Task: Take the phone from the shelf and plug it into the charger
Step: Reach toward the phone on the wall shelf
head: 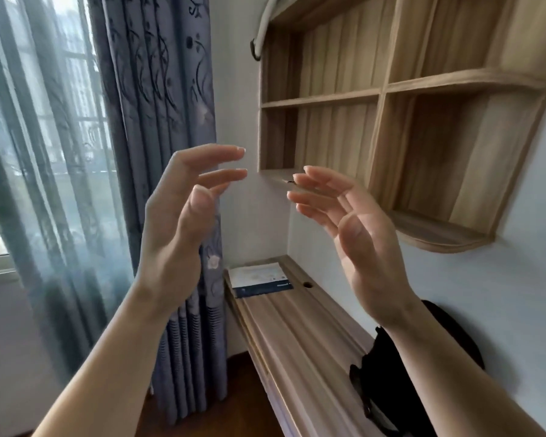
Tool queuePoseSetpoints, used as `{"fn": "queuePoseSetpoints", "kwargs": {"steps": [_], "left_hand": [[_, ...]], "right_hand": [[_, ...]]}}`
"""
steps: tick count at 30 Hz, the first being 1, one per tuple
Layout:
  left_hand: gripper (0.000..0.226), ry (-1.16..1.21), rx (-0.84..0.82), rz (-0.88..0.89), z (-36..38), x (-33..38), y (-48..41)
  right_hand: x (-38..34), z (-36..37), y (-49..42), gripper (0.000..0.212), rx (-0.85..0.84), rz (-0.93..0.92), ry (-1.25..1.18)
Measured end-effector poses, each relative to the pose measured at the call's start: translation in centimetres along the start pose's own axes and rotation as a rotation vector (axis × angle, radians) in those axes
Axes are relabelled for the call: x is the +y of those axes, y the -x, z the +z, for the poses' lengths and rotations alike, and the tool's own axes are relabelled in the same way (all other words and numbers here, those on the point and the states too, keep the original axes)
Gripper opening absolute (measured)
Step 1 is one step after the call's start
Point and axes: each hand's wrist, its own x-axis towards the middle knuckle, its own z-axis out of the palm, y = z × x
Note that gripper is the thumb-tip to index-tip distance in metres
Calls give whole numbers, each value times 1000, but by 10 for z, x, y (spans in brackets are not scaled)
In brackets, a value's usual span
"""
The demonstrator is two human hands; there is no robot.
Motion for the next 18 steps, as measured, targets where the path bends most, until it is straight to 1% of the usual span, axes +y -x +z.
{"fn": "queuePoseSetpoints", "kwargs": {"steps": [4,10,15,18], "left_hand": [[56,52,-18,-15,1,-72,-26],[63,65,-111,-61,9,-163,-82],[64,217,-102,-82,26,-231,-134],[58,242,-219,-131,47,-278,-143]], "right_hand": [[54,-11,-33,85,49,0,31],[132,-33,-89,79,165,-16,48],[172,-61,-129,82,228,-5,132],[193,-80,-142,89,285,17,244]]}}
